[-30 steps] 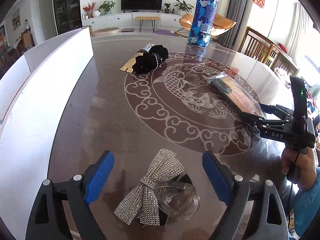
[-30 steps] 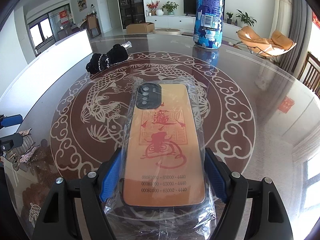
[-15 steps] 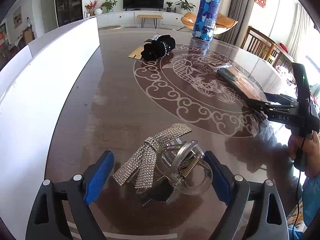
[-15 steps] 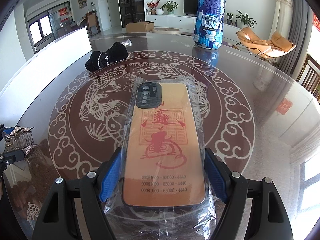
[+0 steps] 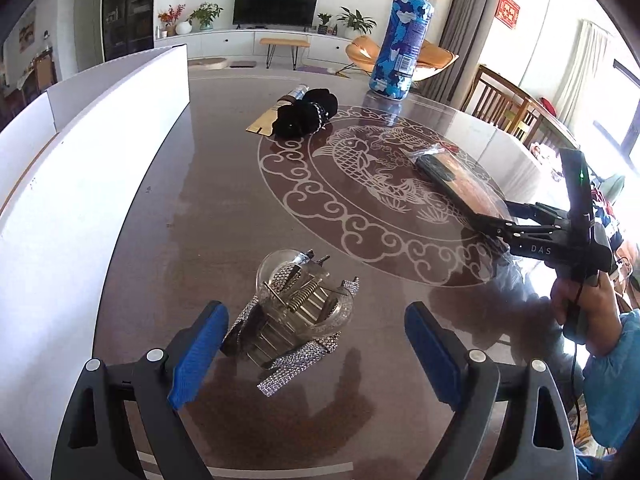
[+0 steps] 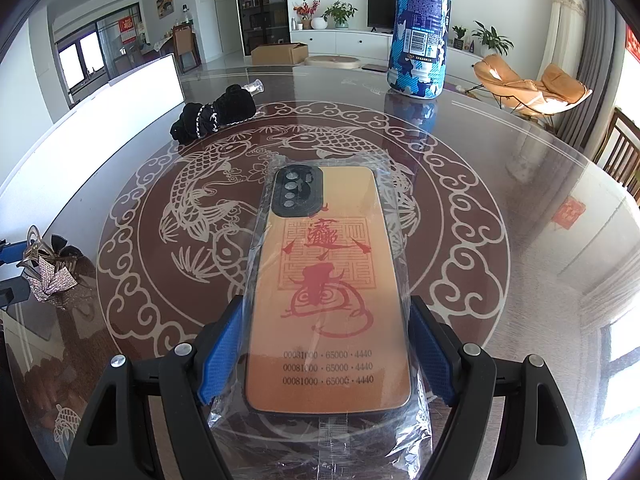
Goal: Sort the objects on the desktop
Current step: 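Lift the hair clip with left tool while right tool holds the phone case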
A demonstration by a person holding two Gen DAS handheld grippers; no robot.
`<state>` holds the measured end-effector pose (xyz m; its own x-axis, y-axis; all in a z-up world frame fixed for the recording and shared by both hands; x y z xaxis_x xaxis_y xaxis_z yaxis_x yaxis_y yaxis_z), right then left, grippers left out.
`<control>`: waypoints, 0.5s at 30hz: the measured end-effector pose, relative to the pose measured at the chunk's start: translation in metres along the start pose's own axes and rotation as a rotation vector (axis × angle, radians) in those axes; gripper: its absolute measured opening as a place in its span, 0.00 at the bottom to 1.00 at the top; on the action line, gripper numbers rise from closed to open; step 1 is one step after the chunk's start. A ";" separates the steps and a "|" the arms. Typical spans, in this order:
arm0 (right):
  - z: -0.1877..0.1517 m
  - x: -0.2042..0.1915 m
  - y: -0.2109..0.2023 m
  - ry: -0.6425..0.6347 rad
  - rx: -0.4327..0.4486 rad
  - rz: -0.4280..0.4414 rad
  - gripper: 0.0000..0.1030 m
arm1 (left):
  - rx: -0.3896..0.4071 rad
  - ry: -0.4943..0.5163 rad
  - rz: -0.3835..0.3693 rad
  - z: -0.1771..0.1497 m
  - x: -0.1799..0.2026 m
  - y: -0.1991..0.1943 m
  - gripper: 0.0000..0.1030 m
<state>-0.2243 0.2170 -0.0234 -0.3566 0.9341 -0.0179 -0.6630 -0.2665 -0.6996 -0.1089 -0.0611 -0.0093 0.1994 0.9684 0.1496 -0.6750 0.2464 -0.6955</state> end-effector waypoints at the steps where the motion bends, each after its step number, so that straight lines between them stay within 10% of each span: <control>1: 0.000 0.000 0.000 0.000 0.000 0.000 0.77 | -0.002 0.027 -0.006 0.000 0.004 0.002 0.88; 15: 0.000 0.000 0.000 0.001 0.001 0.002 0.77 | -0.059 0.130 -0.085 -0.007 0.024 0.027 0.87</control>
<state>-0.2243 0.2171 -0.0232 -0.3568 0.9340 -0.0200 -0.6628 -0.2682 -0.6991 -0.1167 -0.0311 -0.0294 0.3465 0.9304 0.1199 -0.6099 0.3206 -0.7247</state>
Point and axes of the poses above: each gripper's, at about its wrist camera, not at the fingertips, and y roughly the way its jaws point, x to its right, z to its top, the point moved 6 cm from there along y, roughly the way its jaws point, and after that the axes turned 8 degrees about x, right-handed, at the moved point
